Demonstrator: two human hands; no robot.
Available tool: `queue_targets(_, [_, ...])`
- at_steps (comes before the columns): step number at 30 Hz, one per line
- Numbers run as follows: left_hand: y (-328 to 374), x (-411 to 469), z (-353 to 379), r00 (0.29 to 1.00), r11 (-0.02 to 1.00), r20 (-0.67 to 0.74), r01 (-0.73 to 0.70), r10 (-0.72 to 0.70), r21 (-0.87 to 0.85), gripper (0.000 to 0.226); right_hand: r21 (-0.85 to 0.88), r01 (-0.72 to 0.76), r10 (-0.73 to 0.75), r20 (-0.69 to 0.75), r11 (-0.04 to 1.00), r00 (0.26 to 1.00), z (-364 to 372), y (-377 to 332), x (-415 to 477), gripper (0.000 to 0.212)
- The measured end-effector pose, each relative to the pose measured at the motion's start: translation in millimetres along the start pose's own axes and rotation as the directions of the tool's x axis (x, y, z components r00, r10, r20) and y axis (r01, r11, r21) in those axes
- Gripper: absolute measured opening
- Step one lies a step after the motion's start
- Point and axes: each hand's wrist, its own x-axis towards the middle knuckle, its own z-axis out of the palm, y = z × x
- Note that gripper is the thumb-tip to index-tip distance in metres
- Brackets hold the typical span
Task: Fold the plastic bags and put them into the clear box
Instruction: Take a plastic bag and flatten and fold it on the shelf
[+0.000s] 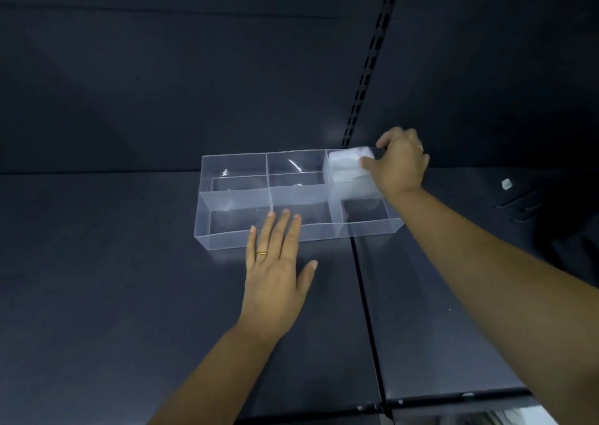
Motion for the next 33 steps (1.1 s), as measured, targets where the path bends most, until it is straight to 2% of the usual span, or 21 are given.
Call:
queue_targets(2, [2, -7, -2, 1.0, 0.999, -0.025, -0.014, 0.013, -0.034, 0.066, -0.003, 0.236, -0.236, -0.026, 0.972, 0.971, -3, -3, -15, 0.024])
queue_targets(4, [4, -15, -3, 0.999, 0.999, -0.032, -0.021, 0.02, -0.036, 0.064, -0.081, 0.428, -0.413, 0.157, 0.9, 0.897, 1, -2, -33, 0.031])
queue_targets(6, [5, -22, -2, 1.0, 1.0, -0.016, -0.013, 0.012, -0.027, 0.063, -0.13, 0.465, -0.388, 0.383, 0.876, 0.838, 6, 2, -48, 0.046])
queue_targets(7, [5, -25, -1, 1.0, 1.0, -0.002, -0.006, 0.006, -0.019, 0.064, -0.137, 0.449, -0.35, 0.444, 0.883, 0.825, 7, 5, -50, 0.051])
queue_targets(18, [-2, -39, 7, 0.996, 0.997, 0.077, 0.026, -0.032, 0.074, 0.066, -0.253, 0.433, -0.195, 0.627, 0.865, 0.755, 14, -1, -28, 0.074])
queue_targets(21, [-3, -49, 6, 0.994, 0.994, 0.098, 0.028, -0.038, 0.104, 0.065, -0.217, 0.381, -0.184, 0.601, 0.899, 0.777, 13, -2, -30, 0.073])
queue_targets(24, [-8, -66, 1, 0.994, 0.987, 0.088, 0.044, -0.058, 0.155, 0.064, -0.145, 0.378, -0.269, 0.48, 0.914, 0.835, -1, 0, -47, 0.062])
queue_targets(29, [-29, -104, -11, 0.984, 0.964, 0.069, 0.143, -0.162, 0.222, 0.068, 0.03, 0.384, -0.374, 0.305, 0.923, 0.876, -33, -3, -110, 0.051])
queue_targets(31, [-38, -121, -18, 0.971, 0.952, 0.067, 0.21, -0.229, 0.223, 0.07, 0.117, 0.418, -0.434, 0.236, 0.901, 0.869, -44, -12, -156, 0.044])
queue_targets(33, [-46, -142, -24, 0.949, 0.934, 0.105, 0.267, -0.298, 0.235, 0.075, 0.193, 0.52, -0.553, 0.21, 0.832, 0.806, -47, -20, -215, 0.037])
